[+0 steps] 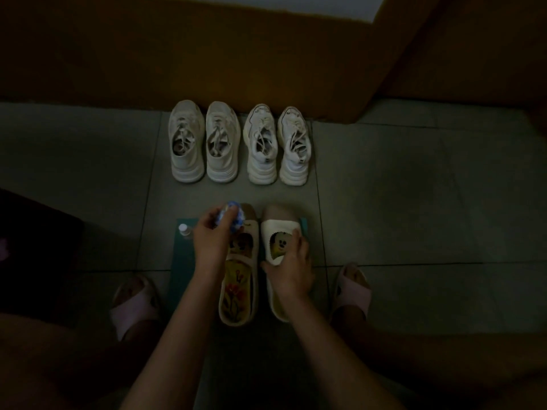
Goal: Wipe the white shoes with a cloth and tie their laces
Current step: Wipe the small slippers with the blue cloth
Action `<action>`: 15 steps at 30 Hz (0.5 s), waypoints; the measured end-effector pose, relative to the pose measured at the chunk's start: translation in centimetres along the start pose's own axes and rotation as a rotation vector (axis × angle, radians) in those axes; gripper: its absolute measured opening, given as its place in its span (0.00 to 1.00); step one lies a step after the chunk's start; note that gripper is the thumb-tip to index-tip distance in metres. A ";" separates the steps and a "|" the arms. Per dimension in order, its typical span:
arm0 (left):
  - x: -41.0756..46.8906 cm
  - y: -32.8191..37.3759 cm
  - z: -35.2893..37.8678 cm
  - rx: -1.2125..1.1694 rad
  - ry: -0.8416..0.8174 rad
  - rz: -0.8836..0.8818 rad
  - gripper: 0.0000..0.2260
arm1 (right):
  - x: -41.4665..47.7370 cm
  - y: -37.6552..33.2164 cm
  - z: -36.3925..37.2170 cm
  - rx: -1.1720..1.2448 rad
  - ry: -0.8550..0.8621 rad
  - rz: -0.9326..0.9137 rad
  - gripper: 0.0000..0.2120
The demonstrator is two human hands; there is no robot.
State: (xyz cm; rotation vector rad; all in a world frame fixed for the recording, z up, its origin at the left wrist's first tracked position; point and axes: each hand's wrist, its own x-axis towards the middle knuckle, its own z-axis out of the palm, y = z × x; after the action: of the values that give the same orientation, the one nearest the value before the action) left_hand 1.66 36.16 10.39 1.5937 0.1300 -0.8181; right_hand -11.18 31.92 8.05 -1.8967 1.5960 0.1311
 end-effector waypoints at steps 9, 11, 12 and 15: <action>1.4 0.1 3.0 0.166 -0.096 0.153 0.14 | 0.7 2.4 -2.6 0.504 -0.132 -0.012 0.39; 2.3 0.4 4.6 0.242 -0.156 0.202 0.11 | 0.9 3.1 -3.2 0.550 -0.159 -0.046 0.38; 2.8 0.5 5.5 0.287 -0.178 0.227 0.10 | 1.0 3.3 -3.5 0.578 -0.176 -0.049 0.37; 3.7 0.5 7.7 0.395 -0.250 0.294 0.11 | 1.2 4.1 -4.1 0.620 -0.210 -0.031 0.37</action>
State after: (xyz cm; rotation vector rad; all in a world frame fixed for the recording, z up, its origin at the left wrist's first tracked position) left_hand 1.43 27.67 8.96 1.8042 -0.4614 -0.8354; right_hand -15.91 28.50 9.05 -1.3738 1.2722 -0.1587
